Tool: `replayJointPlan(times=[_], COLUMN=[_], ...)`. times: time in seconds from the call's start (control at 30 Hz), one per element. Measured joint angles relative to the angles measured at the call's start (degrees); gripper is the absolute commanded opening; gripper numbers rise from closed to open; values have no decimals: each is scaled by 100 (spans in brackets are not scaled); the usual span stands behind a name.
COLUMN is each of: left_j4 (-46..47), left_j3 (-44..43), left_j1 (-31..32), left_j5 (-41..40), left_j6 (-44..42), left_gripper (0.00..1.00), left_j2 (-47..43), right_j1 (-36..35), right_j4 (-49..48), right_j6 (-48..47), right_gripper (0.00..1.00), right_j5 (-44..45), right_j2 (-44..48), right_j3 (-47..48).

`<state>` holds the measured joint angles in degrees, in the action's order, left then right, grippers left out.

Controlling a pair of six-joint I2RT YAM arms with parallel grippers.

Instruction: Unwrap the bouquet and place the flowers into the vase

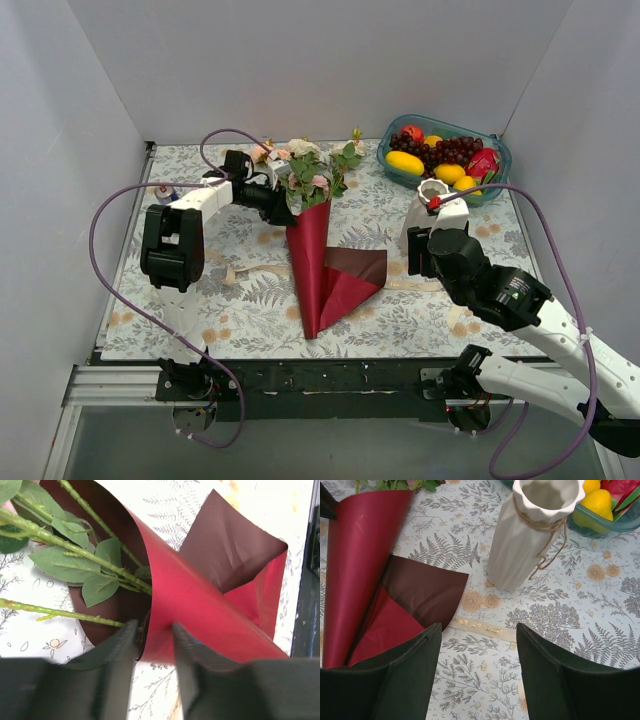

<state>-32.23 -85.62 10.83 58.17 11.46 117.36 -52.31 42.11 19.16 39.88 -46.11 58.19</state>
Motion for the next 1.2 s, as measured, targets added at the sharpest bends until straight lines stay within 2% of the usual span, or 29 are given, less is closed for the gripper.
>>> replayJointPlan(times=[0.17,0.2,0.23,0.47,0.5,0.53,0.57,0.6,0.67,0.9,1.2], left_j4=[-433,-498,-540,-656,-656,-651,-643,-612,-544,-553,-739], left_j3=[-380,-476,-562,-713,-713,-713,-713,-710,-658,-494,-496], left_j1=[0,0,0,55,70,85,98,103,114,33,-83], left_j5=[20,28,46,127,138,144,144,136,92,-39,26], left_j6=[-116,-116,-109,153,210,267,310,334,385,297,-136], left_gripper=[15,3,0,0,3,25,39,48,56,59,54], left_j2=[2,2,2,-122,-170,-223,-267,-319,-435,-422,203], right_j1=[-20,-24,-28,-46,-55,-59,-68,-79,-105,-177,-258], right_j4=[-28,-28,-28,-33,-28,-33,-33,-28,-26,-11,-13], right_j6=[15,17,22,76,87,105,122,138,166,201,197], right_gripper=[67,67,67,66,66,66,67,67,68,67,66], right_j5=[-59,-76,-92,-133,-136,-138,-142,-149,-151,-162,-173], right_j2=[7,17,26,129,131,131,138,140,149,243,122], right_j3=[-55,-94,-136,-369,-374,-374,-374,-374,-374,-428,-428])
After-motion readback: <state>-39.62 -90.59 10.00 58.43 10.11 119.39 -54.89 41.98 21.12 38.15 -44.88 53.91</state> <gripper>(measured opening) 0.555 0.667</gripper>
